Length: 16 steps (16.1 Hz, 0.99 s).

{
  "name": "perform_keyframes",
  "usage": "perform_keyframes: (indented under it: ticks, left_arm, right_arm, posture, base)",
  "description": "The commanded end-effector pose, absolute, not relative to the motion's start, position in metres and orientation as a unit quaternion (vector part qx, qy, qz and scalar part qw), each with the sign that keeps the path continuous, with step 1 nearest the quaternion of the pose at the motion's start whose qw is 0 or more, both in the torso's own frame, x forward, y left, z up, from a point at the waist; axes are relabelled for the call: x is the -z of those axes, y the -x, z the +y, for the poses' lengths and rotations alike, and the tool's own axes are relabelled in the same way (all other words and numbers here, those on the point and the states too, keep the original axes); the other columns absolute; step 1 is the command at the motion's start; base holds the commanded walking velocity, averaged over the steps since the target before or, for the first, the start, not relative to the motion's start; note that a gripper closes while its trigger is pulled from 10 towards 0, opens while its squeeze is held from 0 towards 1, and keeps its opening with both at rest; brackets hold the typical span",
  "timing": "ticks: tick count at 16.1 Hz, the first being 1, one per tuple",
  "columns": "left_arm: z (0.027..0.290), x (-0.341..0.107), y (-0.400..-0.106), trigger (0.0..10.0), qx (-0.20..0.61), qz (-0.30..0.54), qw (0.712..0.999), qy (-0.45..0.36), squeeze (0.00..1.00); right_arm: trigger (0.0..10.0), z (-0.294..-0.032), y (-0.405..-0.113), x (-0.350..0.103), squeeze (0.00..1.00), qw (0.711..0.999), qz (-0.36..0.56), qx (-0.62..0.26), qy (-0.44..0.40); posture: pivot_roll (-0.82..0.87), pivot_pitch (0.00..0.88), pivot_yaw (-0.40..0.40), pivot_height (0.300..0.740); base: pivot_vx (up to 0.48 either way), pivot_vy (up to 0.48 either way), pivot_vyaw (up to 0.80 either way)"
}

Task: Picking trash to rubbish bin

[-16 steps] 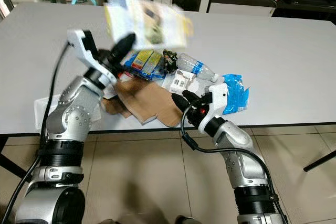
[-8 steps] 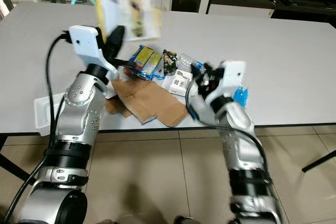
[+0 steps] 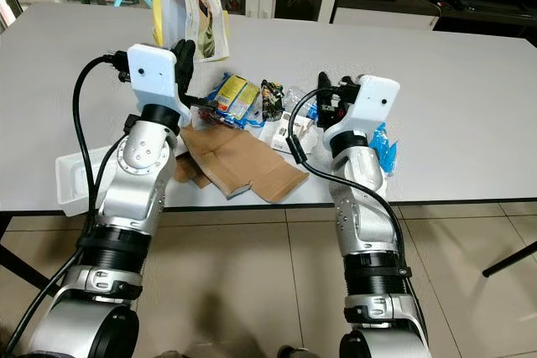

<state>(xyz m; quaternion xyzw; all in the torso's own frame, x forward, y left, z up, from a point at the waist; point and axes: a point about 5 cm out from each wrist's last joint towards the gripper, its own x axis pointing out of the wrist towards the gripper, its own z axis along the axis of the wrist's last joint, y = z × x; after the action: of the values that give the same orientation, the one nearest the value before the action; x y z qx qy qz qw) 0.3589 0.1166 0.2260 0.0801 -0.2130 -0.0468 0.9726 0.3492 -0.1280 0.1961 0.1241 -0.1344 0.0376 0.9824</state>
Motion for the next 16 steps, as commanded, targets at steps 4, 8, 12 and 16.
perform_keyframes:
  ticks: [4, 8, 12, 16]
  left_arm:
    - [0.113, -0.215, -0.360, 10.0, 0.050, -0.209, 0.968, -0.129, 0.00]
    - [0.119, -0.216, -0.360, 10.0, 0.036, -0.214, 0.966, -0.141, 0.00]
    - [0.122, -0.216, -0.361, 10.0, 0.026, -0.216, 0.965, -0.146, 0.00]
    - [0.118, -0.217, -0.359, 10.0, 0.029, -0.224, 0.963, -0.148, 0.00]
  right_arm:
    - [10.0, -0.136, -0.355, -0.199, 0.00, 0.985, -0.151, 0.002, -0.081]
    - [10.0, -0.154, -0.358, -0.197, 0.00, 0.986, -0.154, 0.051, -0.041]
    - [10.0, -0.154, -0.359, -0.194, 0.00, 0.987, -0.151, 0.053, -0.033]
    - [10.0, -0.145, -0.359, -0.191, 0.00, 0.987, -0.149, 0.045, -0.039]
  posture:
    - [-0.06, 0.042, -0.088, 0.740]
    - [-0.05, 0.041, -0.084, 0.740]
    - [-0.04, 0.023, -0.084, 0.740]
    - [-0.04, 0.009, -0.078, 0.740]
  base:
    - [0.000, 0.000, 0.00]
    - [0.000, 0.000, 0.00]
    - [0.000, 0.000, 0.00]
    - [0.000, 0.000, 0.00]
